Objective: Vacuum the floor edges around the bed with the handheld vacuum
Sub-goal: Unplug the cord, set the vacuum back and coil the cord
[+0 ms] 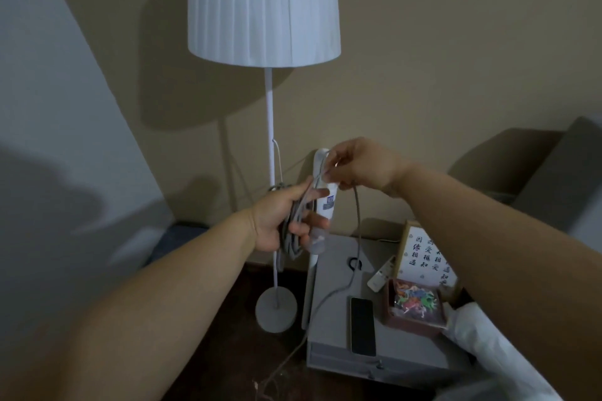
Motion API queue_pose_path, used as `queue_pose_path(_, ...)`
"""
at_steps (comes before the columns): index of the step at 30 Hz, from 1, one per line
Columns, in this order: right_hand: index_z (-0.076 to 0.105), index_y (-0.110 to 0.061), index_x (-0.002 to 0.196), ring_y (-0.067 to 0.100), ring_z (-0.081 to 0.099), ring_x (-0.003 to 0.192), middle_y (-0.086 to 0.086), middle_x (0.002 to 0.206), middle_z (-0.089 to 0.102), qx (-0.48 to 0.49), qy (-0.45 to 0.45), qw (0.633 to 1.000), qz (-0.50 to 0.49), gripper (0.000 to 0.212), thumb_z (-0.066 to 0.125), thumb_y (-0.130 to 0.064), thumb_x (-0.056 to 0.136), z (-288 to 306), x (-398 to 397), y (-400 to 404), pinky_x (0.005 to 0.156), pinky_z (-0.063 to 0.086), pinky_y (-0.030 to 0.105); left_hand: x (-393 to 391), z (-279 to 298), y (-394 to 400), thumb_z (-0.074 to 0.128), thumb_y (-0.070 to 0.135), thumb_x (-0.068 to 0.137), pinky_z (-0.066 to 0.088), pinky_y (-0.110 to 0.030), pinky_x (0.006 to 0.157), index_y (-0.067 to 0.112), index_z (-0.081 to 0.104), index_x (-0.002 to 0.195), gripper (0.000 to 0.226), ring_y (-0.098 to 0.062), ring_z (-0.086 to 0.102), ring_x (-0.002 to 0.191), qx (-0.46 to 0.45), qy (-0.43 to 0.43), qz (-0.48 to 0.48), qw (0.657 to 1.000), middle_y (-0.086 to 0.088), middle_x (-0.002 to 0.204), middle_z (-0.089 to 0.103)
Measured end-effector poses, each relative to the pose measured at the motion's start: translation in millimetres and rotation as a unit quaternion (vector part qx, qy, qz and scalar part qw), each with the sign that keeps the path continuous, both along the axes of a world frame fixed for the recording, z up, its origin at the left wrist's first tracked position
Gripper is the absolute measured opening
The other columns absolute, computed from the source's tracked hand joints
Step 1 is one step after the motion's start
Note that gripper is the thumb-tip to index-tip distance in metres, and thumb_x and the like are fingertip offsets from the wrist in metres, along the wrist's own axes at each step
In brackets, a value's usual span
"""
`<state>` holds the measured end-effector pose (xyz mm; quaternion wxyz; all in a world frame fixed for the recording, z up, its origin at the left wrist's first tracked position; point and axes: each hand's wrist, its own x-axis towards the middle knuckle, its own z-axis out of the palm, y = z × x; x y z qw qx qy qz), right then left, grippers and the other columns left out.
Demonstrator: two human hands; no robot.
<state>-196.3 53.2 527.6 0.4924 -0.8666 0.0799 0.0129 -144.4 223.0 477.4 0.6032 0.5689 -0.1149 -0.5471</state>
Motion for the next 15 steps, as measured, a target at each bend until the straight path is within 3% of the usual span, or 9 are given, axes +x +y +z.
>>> queue_pose_path(2, 0.058, -0.009, 0.076, 0.015, 0.048, 0.056, 0.009, 0.066, 0.049, 0.121, -0.006, 0.990, -0.072, 0.014, 0.066, -0.007, 0.087, -17, 2, -6, 0.054, 0.048, 0.022, 4, 6, 0, 0.028, 0.063, 0.093, 0.035, -0.017, 0.043, 0.017, 0.056, 0.124, 0.063, -0.002, 0.028, 0.026, -0.036, 0.019, -0.040, 0.998, 0.002, 0.045, 0.049)
queue_pose_path(4, 0.056, -0.007, 0.079, 0.018, 0.049, 0.058, 0.012, 0.068, 0.049, 0.198, 0.015, 0.975, -0.096, 0.013, 0.064, -0.011, 0.089, -37, 6, -6, 0.057, 0.048, 0.024, 5, 10, 1, 0.040, 0.062, 0.089, 0.033, -0.017, 0.041, 0.009, 0.061, 0.116, 0.062, 0.000, 0.028, 0.025, -0.085, 0.051, -0.110, 0.989, 0.007, 0.039, 0.039)
queue_pose_path(6, 0.060, 0.003, 0.096, 0.029, 0.060, 0.080, 0.024, 0.088, 0.060, 0.259, 0.040, 0.961, -0.088, 0.016, 0.056, -0.013, 0.093, -58, 7, 4, 0.078, 0.052, 0.036, 7, 9, 3, 0.064, 0.040, 0.085, 0.036, -0.018, 0.042, 0.007, 0.062, 0.116, 0.045, 0.000, 0.033, 0.026, -0.150, 0.096, -0.170, 0.969, 0.007, 0.039, 0.041)
queue_pose_path(8, 0.061, 0.005, 0.112, 0.035, 0.064, 0.095, 0.025, 0.104, 0.064, 0.292, 0.091, 0.949, -0.074, 0.030, 0.051, -0.018, 0.095, -87, 6, 19, 0.096, 0.048, 0.051, 9, 11, 2, 0.067, 0.018, 0.083, 0.040, -0.018, 0.044, 0.010, 0.055, 0.129, 0.048, -0.001, 0.036, 0.027, -0.217, 0.133, -0.157, 0.954, 0.006, 0.045, 0.049)
queue_pose_path(9, 0.061, 0.003, 0.112, 0.032, 0.065, 0.086, 0.021, 0.097, 0.065, 0.273, 0.113, 0.952, -0.082, 0.030, 0.052, -0.021, 0.096, -97, 2, 27, 0.095, 0.049, 0.054, 11, 13, 1, 0.066, 0.012, 0.081, 0.041, -0.017, 0.044, 0.013, 0.049, 0.135, 0.056, -0.001, 0.038, 0.027, -0.241, 0.136, -0.115, 0.954, 0.005, 0.049, 0.053)
queue_pose_path(12, 0.053, -0.007, 0.088, 0.019, 0.051, 0.057, 0.013, 0.071, 0.051, 0.244, 0.114, 0.954, -0.133, 0.016, 0.054, -0.021, 0.096, -120, -4, 38, 0.075, 0.056, 0.041, 14, 24, -10, 0.052, 0.006, 0.082, 0.044, -0.013, 0.044, 0.021, 0.039, 0.143, 0.065, 0.001, 0.040, 0.028, -0.250, 0.086, 0.115, 0.958, 0.002, 0.072, 0.066)
queue_pose_path(15, 0.050, -0.011, 0.084, 0.016, 0.047, 0.058, 0.007, 0.071, 0.047, 0.190, 0.077, 0.969, -0.136, 0.018, 0.053, -0.025, 0.096, -117, -12, 41, 0.060, 0.050, 0.030, 25, 24, -19, 0.045, 0.001, 0.093, 0.051, -0.019, 0.052, 0.024, 0.035, 0.145, 0.058, -0.007, 0.062, 0.049, -0.240, 0.078, 0.298, 0.920, -0.008, 0.094, 0.067)
